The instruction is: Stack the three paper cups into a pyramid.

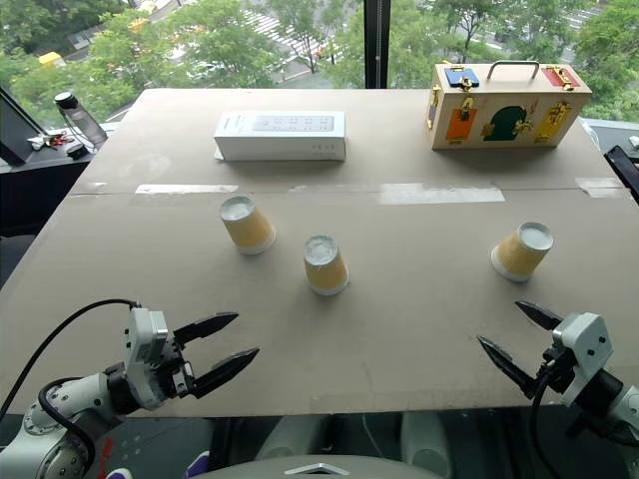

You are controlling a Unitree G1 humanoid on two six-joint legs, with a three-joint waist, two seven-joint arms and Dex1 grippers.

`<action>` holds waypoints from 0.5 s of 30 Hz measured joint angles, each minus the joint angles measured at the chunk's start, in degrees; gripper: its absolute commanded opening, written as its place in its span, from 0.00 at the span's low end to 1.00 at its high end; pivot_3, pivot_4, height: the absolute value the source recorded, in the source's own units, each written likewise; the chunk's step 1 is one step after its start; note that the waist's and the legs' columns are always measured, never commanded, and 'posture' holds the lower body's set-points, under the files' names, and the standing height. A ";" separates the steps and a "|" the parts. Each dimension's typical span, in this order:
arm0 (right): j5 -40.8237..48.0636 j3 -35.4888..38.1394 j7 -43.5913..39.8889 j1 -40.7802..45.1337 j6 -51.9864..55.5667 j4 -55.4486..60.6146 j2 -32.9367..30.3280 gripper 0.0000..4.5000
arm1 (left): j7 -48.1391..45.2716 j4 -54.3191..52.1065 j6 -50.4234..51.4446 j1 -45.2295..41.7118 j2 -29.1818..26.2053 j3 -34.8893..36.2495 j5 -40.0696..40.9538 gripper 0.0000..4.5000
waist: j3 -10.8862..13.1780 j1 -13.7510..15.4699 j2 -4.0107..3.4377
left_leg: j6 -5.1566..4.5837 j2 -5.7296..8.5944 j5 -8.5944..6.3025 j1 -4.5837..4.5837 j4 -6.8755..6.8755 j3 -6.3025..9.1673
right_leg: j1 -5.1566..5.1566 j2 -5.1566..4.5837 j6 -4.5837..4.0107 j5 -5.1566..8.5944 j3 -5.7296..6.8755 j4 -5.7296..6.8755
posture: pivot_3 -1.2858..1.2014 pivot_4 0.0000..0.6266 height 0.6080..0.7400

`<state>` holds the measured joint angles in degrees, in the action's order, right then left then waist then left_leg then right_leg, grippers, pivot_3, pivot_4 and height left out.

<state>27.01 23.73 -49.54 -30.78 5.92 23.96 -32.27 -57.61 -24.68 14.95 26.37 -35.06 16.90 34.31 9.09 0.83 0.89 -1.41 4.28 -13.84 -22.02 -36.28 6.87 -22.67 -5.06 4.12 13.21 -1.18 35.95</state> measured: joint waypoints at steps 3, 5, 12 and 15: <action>0.02 -0.34 1.40 0.57 0.47 1.01 0.53 0.99 | -0.25 0.09 0.04 -0.75 0.00 -0.06 0.26 1.00 | 0.02 0.00 -0.02 | 0.03 -0.01 -0.02 0.01 0.00 0.01 | 0.00 0.00 0.00 0.00 -0.02 0.00 | 0.52 0.24 1.00; 0.09 -1.97 3.65 2.09 0.94 3.79 2.51 0.99 | -1.02 0.13 -0.13 -2.28 0.01 -0.07 1.07 1.00 | 0.02 0.00 -0.04 | 0.04 -0.09 -0.02 0.02 0.00 0.04 | 0.01 0.01 0.00 0.00 0.07 0.01 | 0.52 0.24 1.00; 1.09 -8.19 6.19 6.44 3.76 9.83 2.84 0.99 | -0.35 0.84 -0.55 -8.33 -0.16 -1.99 0.27 1.00 | 0.04 0.04 -0.08 | -0.10 -0.11 0.06 -0.01 -0.01 -0.01 | -0.06 0.07 -0.27 -0.16 0.32 0.00 | 0.52 0.24 1.00; 3.58 -9.89 4.52 8.03 5.48 12.80 0.37 0.99 | 1.49 0.70 2.21 -12.34 -1.25 -3.60 -0.09 1.00 | 0.08 0.04 -0.13 | -0.08 -0.11 0.04 -0.02 -0.01 -0.01 | -0.06 0.09 -0.25 -0.16 0.33 0.00 | 0.52 0.24 1.00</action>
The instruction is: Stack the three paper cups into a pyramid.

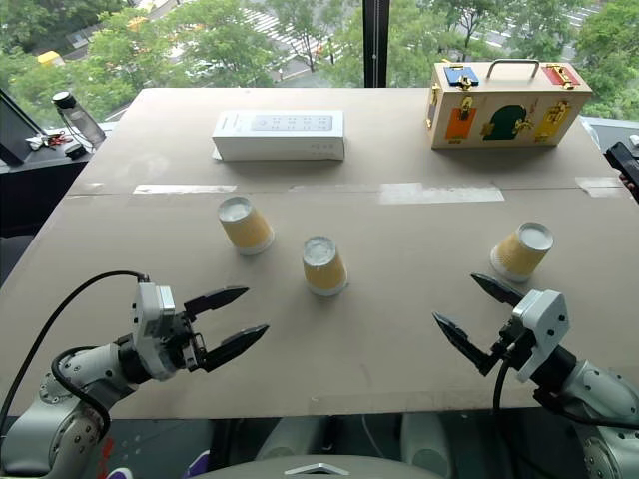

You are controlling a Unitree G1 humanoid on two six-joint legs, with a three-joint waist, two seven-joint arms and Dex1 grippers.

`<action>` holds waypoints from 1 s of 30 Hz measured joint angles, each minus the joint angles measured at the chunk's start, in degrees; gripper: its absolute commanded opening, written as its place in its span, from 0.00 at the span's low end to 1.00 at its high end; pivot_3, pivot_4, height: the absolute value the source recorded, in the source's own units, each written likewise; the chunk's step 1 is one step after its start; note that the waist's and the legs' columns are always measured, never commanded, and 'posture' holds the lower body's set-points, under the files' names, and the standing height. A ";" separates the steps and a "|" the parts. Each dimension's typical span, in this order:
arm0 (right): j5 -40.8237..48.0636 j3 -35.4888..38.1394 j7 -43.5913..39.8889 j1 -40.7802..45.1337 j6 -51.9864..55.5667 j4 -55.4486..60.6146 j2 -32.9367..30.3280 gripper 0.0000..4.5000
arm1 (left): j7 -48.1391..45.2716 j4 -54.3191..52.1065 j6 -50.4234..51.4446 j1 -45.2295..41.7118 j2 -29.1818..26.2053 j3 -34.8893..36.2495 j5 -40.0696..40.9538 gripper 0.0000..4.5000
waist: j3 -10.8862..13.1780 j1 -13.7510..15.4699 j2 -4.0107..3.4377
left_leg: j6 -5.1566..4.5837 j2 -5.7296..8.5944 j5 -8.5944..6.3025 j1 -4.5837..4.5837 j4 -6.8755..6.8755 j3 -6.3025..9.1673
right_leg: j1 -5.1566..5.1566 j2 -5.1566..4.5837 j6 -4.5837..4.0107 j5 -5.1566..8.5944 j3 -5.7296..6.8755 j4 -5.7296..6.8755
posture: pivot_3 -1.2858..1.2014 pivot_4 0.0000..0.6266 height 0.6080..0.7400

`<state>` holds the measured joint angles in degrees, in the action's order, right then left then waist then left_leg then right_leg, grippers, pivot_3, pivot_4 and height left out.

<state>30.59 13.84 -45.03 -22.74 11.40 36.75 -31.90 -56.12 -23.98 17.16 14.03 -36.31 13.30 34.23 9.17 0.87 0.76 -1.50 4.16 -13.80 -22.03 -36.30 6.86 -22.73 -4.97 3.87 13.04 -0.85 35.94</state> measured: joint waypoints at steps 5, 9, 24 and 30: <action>3.74 -1.90 -1.38 2.96 3.25 5.42 -3.87 0.99 | 2.25 0.35 3.98 -8.78 -1.58 -5.13 -2.13 1.00 | 0.02 0.04 0.03 | 0.00 -0.06 0.00 0.04 -0.03 0.01 | 0.05 0.22 0.04 -0.01 0.06 0.01 | 0.52 0.24 1.00; 4.81 -1.54 -1.77 0.17 4.04 7.08 -4.91 0.99 | 5.41 2.75 5.24 -16.26 0.30 -10.99 -5.96 1.00 | 0.01 0.30 0.05 | 0.00 -0.06 0.00 0.02 -0.07 0.02 | 0.05 0.37 0.23 -0.15 0.04 0.01 | 0.52 0.24 1.00; 3.34 2.87 -1.01 -11.43 -0.54 9.73 -2.17 1.00 | 5.93 14.26 4.29 -29.86 7.44 -18.90 -10.60 0.50 | 0.03 -0.20 0.09 | 0.04 -0.19 -0.03 0.05 -0.12 -0.09 | 0.05 0.46 0.21 -0.19 -0.07 0.00 | 0.52 0.24 1.00; 1.33 2.76 0.34 -12.82 -1.63 9.91 -0.48 1.00 | 4.89 17.63 0.99 -32.07 8.69 -20.19 -12.78 0.50 | 0.03 0.19 0.09 | 0.05 -0.19 -0.03 0.03 -0.12 -0.07 | 0.04 0.45 0.20 -0.19 -0.05 0.01 | 0.52 0.24 1.00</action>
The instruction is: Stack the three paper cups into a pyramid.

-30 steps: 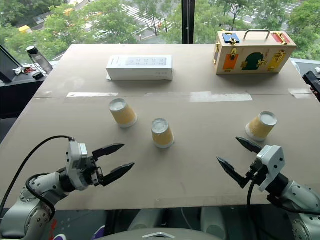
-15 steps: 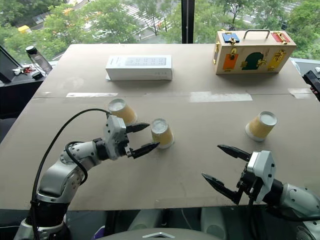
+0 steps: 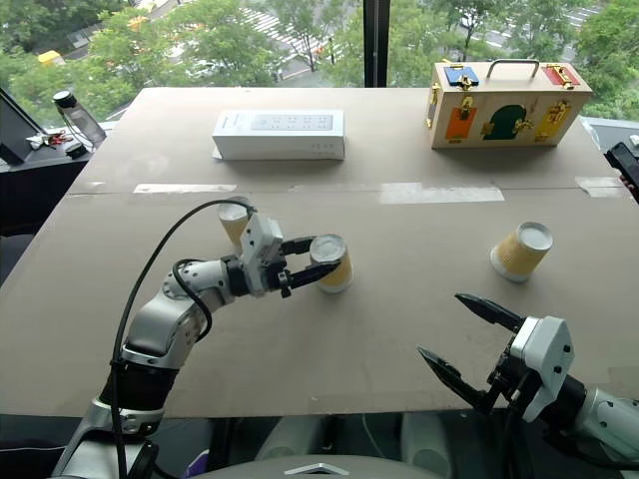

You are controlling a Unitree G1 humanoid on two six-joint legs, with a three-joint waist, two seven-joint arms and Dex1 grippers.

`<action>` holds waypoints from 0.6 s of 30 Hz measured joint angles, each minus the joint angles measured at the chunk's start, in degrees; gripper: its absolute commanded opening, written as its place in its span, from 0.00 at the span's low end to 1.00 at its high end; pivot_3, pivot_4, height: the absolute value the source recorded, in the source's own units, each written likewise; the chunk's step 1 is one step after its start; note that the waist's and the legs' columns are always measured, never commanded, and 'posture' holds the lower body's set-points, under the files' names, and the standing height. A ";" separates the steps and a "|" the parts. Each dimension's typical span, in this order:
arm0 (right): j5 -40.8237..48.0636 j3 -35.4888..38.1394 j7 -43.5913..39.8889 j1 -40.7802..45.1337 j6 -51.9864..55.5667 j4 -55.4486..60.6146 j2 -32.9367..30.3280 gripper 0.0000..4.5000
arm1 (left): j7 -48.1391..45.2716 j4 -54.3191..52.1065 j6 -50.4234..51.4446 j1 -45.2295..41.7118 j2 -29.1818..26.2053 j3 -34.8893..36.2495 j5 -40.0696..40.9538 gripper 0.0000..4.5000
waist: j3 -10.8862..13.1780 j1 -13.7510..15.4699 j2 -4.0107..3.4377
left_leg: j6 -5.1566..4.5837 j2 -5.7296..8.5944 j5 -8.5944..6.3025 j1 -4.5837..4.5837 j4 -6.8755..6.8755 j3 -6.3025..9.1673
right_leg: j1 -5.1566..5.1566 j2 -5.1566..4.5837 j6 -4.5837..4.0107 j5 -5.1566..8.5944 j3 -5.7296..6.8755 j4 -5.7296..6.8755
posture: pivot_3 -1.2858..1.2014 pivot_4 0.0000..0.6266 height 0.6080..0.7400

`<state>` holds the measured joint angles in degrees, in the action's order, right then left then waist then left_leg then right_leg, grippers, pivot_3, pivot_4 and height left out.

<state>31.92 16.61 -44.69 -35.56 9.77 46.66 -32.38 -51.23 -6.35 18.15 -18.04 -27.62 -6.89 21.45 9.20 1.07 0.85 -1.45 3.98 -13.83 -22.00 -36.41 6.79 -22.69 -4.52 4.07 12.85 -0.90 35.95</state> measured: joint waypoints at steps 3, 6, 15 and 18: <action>-1.04 -0.27 0.61 -0.47 -0.59 0.32 1.08 1.00 | 0.38 2.68 -0.16 -2.60 1.60 -0.34 -0.92 0.50 | 0.00 0.04 0.00 | 0.00 0.00 0.00 0.01 -0.04 0.02 | 0.02 0.02 0.02 0.00 0.03 0.01 | 0.52 0.24 1.00; -2.48 -0.68 1.55 -0.52 -1.40 0.38 2.01 1.00 | 1.12 6.44 -0.75 -6.79 4.09 -0.44 -1.71 0.50 | 0.00 -0.08 0.01 | 0.00 0.01 0.01 0.00 -0.06 0.02 | 0.02 0.05 0.01 -0.01 0.03 0.00 | 0.52 0.24 1.00; -6.53 -1.19 5.25 -1.93 -3.64 0.42 5.71 1.00 | 2.35 18.21 -3.83 -15.82 10.50 -1.56 -5.05 0.50 | 0.00 -0.24 0.02 | 0.01 0.03 0.01 -0.01 -0.05 -0.03 | -0.02 0.06 0.00 -0.02 -0.01 0.00 | 0.52 0.24 1.00; -7.27 -2.01 5.82 -3.02 -3.89 0.44 6.47 1.00 | 2.64 21.25 -4.14 -17.16 11.58 -2.14 -6.41 0.50 | 0.00 -0.21 0.02 | 0.01 0.03 0.01 -0.01 -0.05 -0.04 | -0.01 0.06 0.01 -0.02 -0.01 0.00 | 0.52 0.24 1.00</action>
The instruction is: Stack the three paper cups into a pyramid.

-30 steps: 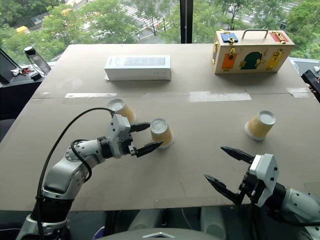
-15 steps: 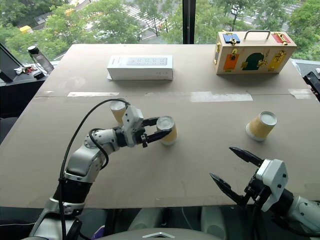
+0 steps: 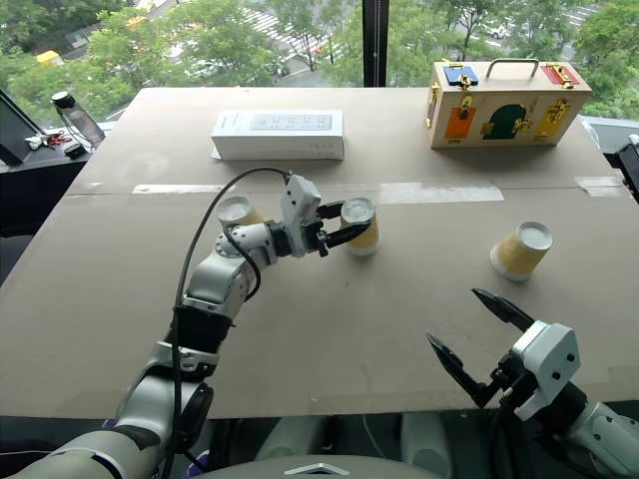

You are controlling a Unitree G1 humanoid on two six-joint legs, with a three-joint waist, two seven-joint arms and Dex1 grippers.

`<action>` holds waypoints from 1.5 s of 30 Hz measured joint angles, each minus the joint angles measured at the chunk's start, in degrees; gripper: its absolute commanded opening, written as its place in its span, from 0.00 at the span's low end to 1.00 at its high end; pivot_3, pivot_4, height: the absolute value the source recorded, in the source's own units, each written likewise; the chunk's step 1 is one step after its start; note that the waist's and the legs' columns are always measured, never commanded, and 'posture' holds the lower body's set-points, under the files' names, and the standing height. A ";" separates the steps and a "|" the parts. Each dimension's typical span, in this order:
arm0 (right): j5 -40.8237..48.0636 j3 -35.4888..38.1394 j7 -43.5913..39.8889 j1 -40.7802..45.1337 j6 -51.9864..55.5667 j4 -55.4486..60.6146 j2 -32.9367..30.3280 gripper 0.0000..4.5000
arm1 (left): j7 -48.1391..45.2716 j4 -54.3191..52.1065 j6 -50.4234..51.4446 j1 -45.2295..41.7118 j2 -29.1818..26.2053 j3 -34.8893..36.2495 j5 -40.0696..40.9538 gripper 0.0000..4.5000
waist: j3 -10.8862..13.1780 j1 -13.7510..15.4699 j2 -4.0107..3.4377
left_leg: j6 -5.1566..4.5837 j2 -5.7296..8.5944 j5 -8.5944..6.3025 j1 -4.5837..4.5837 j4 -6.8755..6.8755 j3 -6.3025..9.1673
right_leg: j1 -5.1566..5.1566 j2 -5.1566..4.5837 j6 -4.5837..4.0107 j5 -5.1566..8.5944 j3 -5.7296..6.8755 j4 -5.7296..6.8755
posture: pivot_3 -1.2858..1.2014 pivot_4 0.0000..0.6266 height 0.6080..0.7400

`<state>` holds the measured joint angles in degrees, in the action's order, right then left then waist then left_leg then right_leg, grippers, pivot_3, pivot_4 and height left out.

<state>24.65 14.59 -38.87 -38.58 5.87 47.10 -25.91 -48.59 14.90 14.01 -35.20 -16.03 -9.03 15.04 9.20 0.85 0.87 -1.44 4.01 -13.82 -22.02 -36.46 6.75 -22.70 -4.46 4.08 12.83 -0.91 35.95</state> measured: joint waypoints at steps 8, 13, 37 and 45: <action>-1.21 -0.44 0.78 -0.71 -0.32 0.17 0.44 1.00 | 0.14 -3.59 2.54 1.86 -2.17 0.52 -0.14 0.50 | 0.00 -0.22 0.00 | 0.00 -0.06 0.00 0.02 0.01 0.00 | -0.02 0.05 0.00 0.00 -0.02 0.02 | 0.52 0.24 1.00; -1.24 -0.60 0.82 -0.82 -0.40 0.23 0.47 1.00 | 0.81 -9.65 6.43 5.50 -5.97 3.15 0.94 0.50 | 0.00 0.00 -0.01 | 0.01 -0.09 0.00 0.01 0.01 0.01 | -0.02 0.06 -0.01 0.00 -0.02 0.02 | 0.52 0.24 1.00; -1.55 4.06 16.86 15.22 10.53 -3.39 0.99 1.00 | -5.75 -22.60 9.37 18.62 -12.82 14.76 14.26 0.99 | -0.03 0.05 0.00 | 0.03 -0.16 -0.01 0.04 0.00 -0.07 | -0.03 0.10 -0.13 -0.06 -0.09 0.02 | 0.52 0.24 1.00; -5.98 5.11 26.96 33.17 24.57 -16.33 -1.06 1.00 | -13.05 -35.41 13.91 29.52 -18.12 15.82 24.13 0.99 | 0.02 -0.13 -0.12 | 0.03 -0.22 -0.01 0.03 0.05 -0.24 | -0.11 0.16 -0.44 0.01 -0.25 0.02 | 0.52 0.24 1.00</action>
<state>18.68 19.71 -11.91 -5.41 30.44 30.77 -26.97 -61.64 -20.50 27.92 -5.68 -34.15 6.79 39.17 9.23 0.72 0.75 -1.42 3.79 -13.83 -21.98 -36.41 6.51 -22.81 -4.29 3.64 12.84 -1.16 35.98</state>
